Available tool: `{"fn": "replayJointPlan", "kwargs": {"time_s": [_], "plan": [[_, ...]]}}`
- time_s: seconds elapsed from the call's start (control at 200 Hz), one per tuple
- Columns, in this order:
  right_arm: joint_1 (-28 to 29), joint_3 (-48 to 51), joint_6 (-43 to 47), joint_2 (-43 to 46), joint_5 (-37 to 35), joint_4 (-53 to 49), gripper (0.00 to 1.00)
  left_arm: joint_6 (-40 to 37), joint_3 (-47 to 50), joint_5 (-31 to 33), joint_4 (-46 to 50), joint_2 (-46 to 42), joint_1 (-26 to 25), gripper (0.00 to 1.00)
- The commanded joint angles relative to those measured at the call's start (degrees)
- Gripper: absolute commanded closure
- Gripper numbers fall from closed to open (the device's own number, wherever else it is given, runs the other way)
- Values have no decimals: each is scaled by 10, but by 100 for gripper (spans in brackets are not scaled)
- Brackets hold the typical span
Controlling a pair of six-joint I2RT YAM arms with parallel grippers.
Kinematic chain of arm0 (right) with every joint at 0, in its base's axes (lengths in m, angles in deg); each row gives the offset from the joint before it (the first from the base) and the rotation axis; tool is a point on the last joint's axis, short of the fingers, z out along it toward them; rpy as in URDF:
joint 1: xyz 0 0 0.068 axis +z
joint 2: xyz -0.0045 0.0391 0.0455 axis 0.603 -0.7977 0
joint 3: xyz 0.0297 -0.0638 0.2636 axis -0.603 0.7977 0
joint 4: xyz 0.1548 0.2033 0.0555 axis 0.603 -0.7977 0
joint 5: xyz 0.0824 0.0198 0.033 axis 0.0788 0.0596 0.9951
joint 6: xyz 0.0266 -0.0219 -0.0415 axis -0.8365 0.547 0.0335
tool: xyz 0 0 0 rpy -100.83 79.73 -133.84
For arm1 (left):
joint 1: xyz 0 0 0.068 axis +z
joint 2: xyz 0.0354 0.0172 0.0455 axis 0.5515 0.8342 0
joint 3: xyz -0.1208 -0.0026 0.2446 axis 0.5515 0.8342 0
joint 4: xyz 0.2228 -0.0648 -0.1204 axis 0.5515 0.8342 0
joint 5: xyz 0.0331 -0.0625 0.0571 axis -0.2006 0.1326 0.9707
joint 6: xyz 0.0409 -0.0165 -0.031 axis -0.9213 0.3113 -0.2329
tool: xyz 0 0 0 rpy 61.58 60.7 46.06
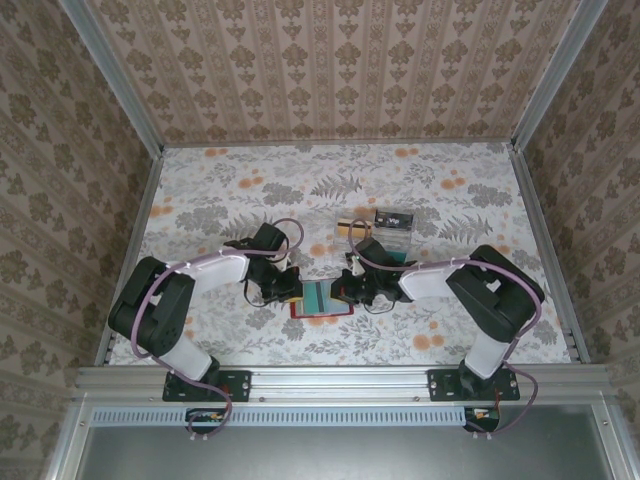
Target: Take the credit cards out of the card holder
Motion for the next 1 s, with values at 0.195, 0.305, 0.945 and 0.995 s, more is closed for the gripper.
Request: {"fn": "replayJointPlan", "kwargs": {"time_s": [0.195, 0.305, 0.945, 0.995], "plan": [[24, -85, 64, 15, -32, -102, 79, -14, 8, 51, 40, 20, -3, 100], [28, -92, 63, -8, -29, -100, 79, -15, 7, 51, 41, 21, -3, 100], [28, -56, 50, -50, -24, -69, 79, -14, 8, 48, 38, 23, -3, 100], [28, -54, 48, -49, -25, -68, 79, -14, 8, 48, 38, 23, -3, 100]]}}
